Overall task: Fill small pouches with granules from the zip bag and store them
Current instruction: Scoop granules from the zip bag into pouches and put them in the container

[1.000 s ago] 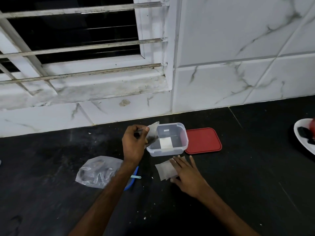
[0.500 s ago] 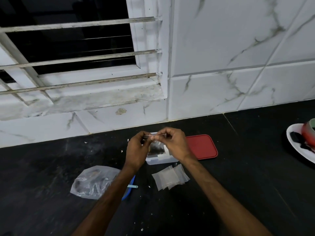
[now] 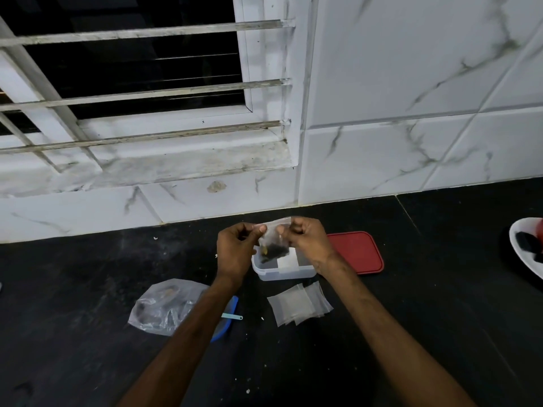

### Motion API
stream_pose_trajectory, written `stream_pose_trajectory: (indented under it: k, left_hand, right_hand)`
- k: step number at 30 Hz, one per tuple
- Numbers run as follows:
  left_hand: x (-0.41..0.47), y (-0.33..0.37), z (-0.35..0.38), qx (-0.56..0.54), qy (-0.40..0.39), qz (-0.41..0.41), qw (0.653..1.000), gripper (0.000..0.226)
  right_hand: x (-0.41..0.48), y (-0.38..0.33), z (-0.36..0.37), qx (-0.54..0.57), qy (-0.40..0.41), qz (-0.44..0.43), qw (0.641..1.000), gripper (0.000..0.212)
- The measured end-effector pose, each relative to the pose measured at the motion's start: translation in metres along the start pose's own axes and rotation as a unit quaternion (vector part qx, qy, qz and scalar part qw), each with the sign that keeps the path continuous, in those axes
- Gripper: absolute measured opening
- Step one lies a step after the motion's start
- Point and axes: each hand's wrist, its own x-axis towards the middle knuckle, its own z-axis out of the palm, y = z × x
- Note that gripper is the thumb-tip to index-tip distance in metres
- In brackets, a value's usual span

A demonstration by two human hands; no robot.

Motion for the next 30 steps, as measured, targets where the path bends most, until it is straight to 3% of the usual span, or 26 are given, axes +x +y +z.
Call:
stream_pose_trajectory:
  k: [4, 7, 9, 13, 20, 26, 28, 30]
  left_hand:
    - [0.011, -0.018, -0.002, 0.106, -0.013, -0.01, 0.994, 0.027]
    - [0.014, -0.034, -0.004, 0.208, -0.042, -0.069, 0.975, 0.044]
    - [0.013, -0.046, -0.005, 0.251, -0.068, -0.11, 0.959, 0.043]
    - [0.011, -0.059, -0.01, 0.281, -0.074, -0.151, 0.945, 0.029]
    - [0.015, -0.066, -0.013, 0.256, -0.102, -0.206, 0.939, 0.023]
    - [0.017, -0.069, -0.005, 0.163, -0.049, -0.241, 0.955, 0.024]
    - [0.018, -0.067, -0.001, 0.144, -0.035, -0.242, 0.959, 0.022]
    - [0.018, -0.065, 0.002, 0.132, -0.028, -0.241, 0.961, 0.02]
  right_hand:
    - [0.014, 0.015, -0.002, -0.031, 0.059, 0.025, 0.997, 0.009]
    - [0.032, 0.032, -0.005, -0.137, 0.084, 0.057, 0.985, 0.009]
    - [0.042, 0.043, -0.005, -0.198, 0.069, 0.098, 0.973, 0.01]
    - [0.055, 0.06, 0.005, -0.125, 0.031, 0.226, 0.965, 0.014]
    - [0.072, 0.088, 0.009, -0.247, 0.01, 0.292, 0.924, 0.015]
    - [0.076, 0.095, 0.008, -0.445, 0.012, 0.176, 0.878, 0.03]
    - [0.07, 0.078, 0.007, -0.48, 0.042, 0.082, 0.872, 0.023]
    - [0.052, 0.055, 0.001, -0.447, 0.113, -0.009, 0.887, 0.011]
